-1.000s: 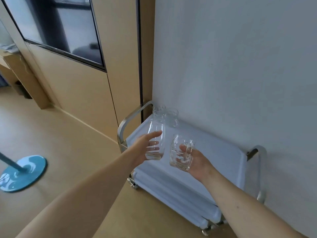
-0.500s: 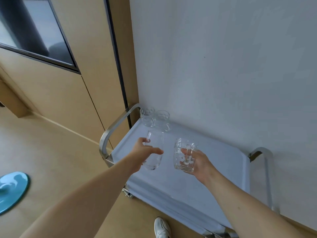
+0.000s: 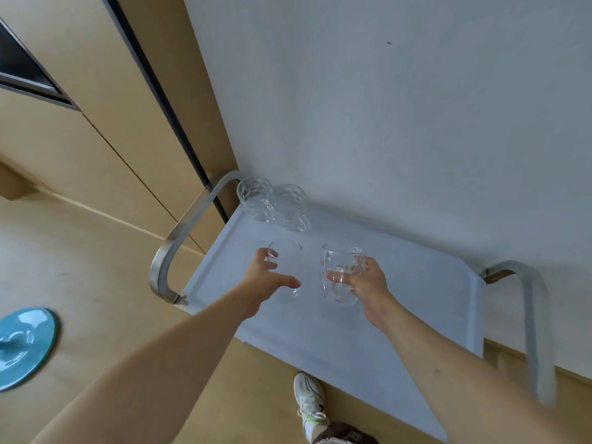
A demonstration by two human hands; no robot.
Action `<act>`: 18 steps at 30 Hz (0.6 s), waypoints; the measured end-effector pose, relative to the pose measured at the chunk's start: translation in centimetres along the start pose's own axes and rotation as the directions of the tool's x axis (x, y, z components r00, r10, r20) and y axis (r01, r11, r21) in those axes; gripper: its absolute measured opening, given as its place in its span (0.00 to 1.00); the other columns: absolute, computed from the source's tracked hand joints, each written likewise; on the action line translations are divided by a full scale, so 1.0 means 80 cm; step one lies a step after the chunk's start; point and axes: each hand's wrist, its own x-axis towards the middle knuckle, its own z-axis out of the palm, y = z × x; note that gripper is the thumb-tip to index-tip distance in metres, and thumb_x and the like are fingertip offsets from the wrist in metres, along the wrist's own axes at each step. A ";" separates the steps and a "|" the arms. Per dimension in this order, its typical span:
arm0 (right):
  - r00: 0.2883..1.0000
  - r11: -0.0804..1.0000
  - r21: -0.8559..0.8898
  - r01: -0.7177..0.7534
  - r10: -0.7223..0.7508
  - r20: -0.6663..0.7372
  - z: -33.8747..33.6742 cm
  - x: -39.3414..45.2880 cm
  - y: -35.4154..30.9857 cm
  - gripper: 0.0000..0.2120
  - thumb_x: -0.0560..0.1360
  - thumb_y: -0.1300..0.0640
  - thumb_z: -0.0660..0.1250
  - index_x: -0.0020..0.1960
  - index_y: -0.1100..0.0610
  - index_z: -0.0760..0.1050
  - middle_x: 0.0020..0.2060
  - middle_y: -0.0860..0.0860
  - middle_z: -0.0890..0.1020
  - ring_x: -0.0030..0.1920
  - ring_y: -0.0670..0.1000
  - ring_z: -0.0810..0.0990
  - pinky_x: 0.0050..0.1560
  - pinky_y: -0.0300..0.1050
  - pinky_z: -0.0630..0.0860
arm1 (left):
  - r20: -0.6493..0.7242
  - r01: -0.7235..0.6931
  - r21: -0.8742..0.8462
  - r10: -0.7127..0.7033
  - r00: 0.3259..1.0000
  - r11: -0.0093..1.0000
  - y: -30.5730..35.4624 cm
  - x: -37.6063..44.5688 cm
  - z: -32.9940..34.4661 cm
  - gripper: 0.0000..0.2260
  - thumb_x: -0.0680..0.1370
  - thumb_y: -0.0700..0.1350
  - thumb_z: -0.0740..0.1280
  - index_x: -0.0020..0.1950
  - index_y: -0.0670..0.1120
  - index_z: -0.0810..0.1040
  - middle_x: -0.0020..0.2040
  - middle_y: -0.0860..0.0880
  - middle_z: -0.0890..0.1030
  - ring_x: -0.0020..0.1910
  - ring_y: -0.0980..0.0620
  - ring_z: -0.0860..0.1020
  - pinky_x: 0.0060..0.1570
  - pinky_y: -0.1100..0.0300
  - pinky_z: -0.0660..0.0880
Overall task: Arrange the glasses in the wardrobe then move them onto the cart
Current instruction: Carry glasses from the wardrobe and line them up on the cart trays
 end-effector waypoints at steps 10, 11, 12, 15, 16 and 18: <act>0.995 0.984 -0.150 0.096 -0.096 0.003 0.009 0.052 0.005 0.43 0.55 0.58 0.88 0.62 0.44 0.69 0.56 0.42 0.78 0.56 0.43 0.79 0.52 0.40 0.75 | -0.024 -0.037 0.102 0.039 0.999 0.994 0.013 0.048 0.010 0.35 0.63 0.41 0.84 0.63 0.55 0.69 0.62 0.51 0.74 0.62 0.48 0.74 0.57 0.48 0.79; 0.995 0.979 -0.178 0.104 -0.104 0.009 0.012 0.055 0.006 0.45 0.55 0.58 0.88 0.65 0.44 0.68 0.57 0.41 0.77 0.57 0.42 0.78 0.54 0.39 0.74 | -0.027 -0.045 0.110 0.048 0.998 0.993 0.013 0.052 0.010 0.36 0.63 0.42 0.84 0.64 0.55 0.69 0.63 0.51 0.74 0.62 0.48 0.74 0.57 0.48 0.78; 0.993 0.971 -0.206 0.119 -0.120 0.010 0.014 0.055 0.008 0.46 0.55 0.57 0.88 0.66 0.44 0.67 0.57 0.39 0.76 0.57 0.40 0.77 0.54 0.36 0.73 | -0.030 -0.055 0.119 0.059 0.998 0.991 0.011 0.055 0.009 0.36 0.64 0.42 0.84 0.64 0.55 0.68 0.63 0.51 0.74 0.63 0.48 0.74 0.57 0.49 0.78; 0.983 0.941 -0.290 0.174 -0.183 -0.005 0.021 0.054 0.008 0.46 0.55 0.57 0.88 0.65 0.42 0.67 0.56 0.37 0.74 0.55 0.35 0.74 0.47 0.28 0.70 | -0.029 -0.086 0.146 0.091 0.995 0.986 0.008 0.062 0.004 0.37 0.64 0.43 0.84 0.65 0.57 0.67 0.64 0.52 0.74 0.64 0.48 0.74 0.53 0.54 0.76; 0.981 0.934 -0.307 0.181 -0.194 -0.012 0.022 0.053 0.009 0.45 0.55 0.57 0.88 0.64 0.41 0.67 0.56 0.37 0.74 0.54 0.34 0.74 0.47 0.28 0.70 | -0.028 -0.094 0.158 0.099 0.995 0.983 0.008 0.065 0.002 0.37 0.64 0.43 0.84 0.65 0.57 0.67 0.64 0.52 0.74 0.63 0.48 0.74 0.53 0.54 0.76; 0.980 0.931 -0.318 0.177 -0.198 -0.033 0.024 0.051 0.011 0.42 0.55 0.58 0.88 0.59 0.36 0.68 0.54 0.36 0.76 0.52 0.31 0.76 0.45 0.27 0.71 | -0.028 -0.105 0.179 0.112 0.993 0.978 0.007 0.070 -0.003 0.37 0.64 0.44 0.84 0.65 0.58 0.67 0.65 0.53 0.74 0.63 0.49 0.74 0.52 0.54 0.76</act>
